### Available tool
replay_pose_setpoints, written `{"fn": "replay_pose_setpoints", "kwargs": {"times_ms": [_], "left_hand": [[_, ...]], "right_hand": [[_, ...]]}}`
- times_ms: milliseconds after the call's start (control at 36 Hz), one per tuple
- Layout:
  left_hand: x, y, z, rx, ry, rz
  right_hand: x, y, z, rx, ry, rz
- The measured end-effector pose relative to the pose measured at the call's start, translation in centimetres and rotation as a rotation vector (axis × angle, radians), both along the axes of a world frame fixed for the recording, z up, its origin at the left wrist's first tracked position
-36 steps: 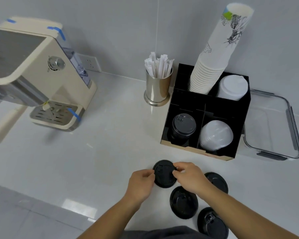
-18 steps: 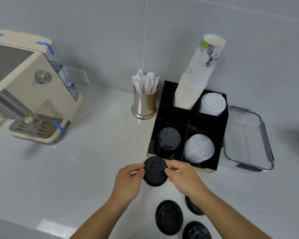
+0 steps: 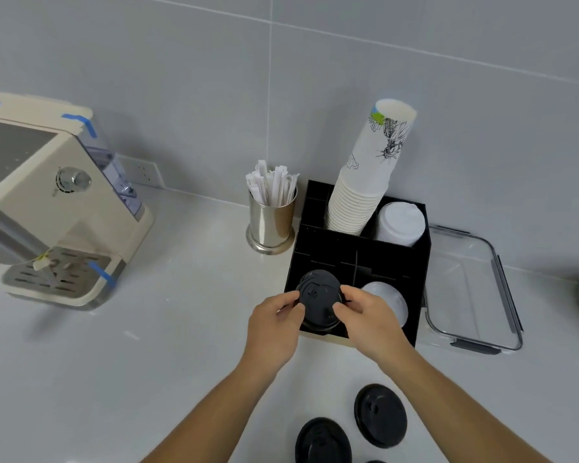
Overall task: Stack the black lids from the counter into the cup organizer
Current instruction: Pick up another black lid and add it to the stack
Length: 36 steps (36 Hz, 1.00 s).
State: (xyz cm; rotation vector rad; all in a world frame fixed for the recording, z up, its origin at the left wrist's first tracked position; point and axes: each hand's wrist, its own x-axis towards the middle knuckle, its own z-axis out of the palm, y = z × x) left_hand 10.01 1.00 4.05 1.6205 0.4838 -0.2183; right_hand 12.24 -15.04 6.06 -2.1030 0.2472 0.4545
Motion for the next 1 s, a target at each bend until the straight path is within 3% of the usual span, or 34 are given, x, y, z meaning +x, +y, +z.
{"fn": "replay_pose_setpoints", "kwargs": {"times_ms": [250, 1000], "left_hand": [[2.9, -1.1, -0.8, 0.045, 0.009, -0.033], [4.1, -1.6, -3.5, 0.157, -0.056, -0.225]], "right_hand": [[2.4, 0.3, -0.7, -0.052, -0.041, -0.104], [3.8, 0.5, -2.7, -0.136, 0.055, 0.061]]}}
